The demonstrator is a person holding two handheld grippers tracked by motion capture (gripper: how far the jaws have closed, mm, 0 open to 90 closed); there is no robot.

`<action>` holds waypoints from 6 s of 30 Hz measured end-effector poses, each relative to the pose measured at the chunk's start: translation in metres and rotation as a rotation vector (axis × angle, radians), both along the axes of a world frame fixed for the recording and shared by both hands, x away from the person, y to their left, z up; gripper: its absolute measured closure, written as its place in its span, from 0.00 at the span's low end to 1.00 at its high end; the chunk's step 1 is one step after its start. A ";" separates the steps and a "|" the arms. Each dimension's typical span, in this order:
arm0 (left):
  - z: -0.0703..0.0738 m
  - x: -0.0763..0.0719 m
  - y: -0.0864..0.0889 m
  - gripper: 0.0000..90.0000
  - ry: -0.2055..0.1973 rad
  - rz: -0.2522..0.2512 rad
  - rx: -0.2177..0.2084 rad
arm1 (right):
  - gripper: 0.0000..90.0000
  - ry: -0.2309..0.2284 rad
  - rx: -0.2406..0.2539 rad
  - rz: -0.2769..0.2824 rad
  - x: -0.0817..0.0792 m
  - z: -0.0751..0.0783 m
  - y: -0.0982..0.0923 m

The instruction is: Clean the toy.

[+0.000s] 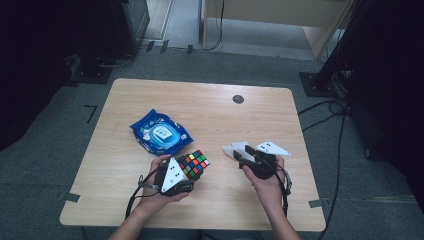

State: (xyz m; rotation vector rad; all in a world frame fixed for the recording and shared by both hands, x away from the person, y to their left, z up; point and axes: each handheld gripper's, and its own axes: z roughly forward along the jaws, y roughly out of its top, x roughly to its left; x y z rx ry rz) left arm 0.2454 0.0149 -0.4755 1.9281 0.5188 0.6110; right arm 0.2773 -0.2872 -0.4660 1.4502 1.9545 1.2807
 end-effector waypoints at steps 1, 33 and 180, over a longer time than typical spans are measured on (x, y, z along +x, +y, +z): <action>0.000 0.000 0.000 0.38 0.000 -0.002 0.004 | 0.60 0.019 -0.016 -0.027 0.004 -0.009 -0.005; -0.001 -0.007 -0.011 0.38 0.026 -0.052 -0.013 | 0.99 -0.239 0.100 0.495 -0.058 0.039 0.081; 0.005 -0.015 -0.010 0.38 -0.026 -0.129 -0.018 | 0.99 -0.147 0.065 0.348 -0.033 0.028 0.045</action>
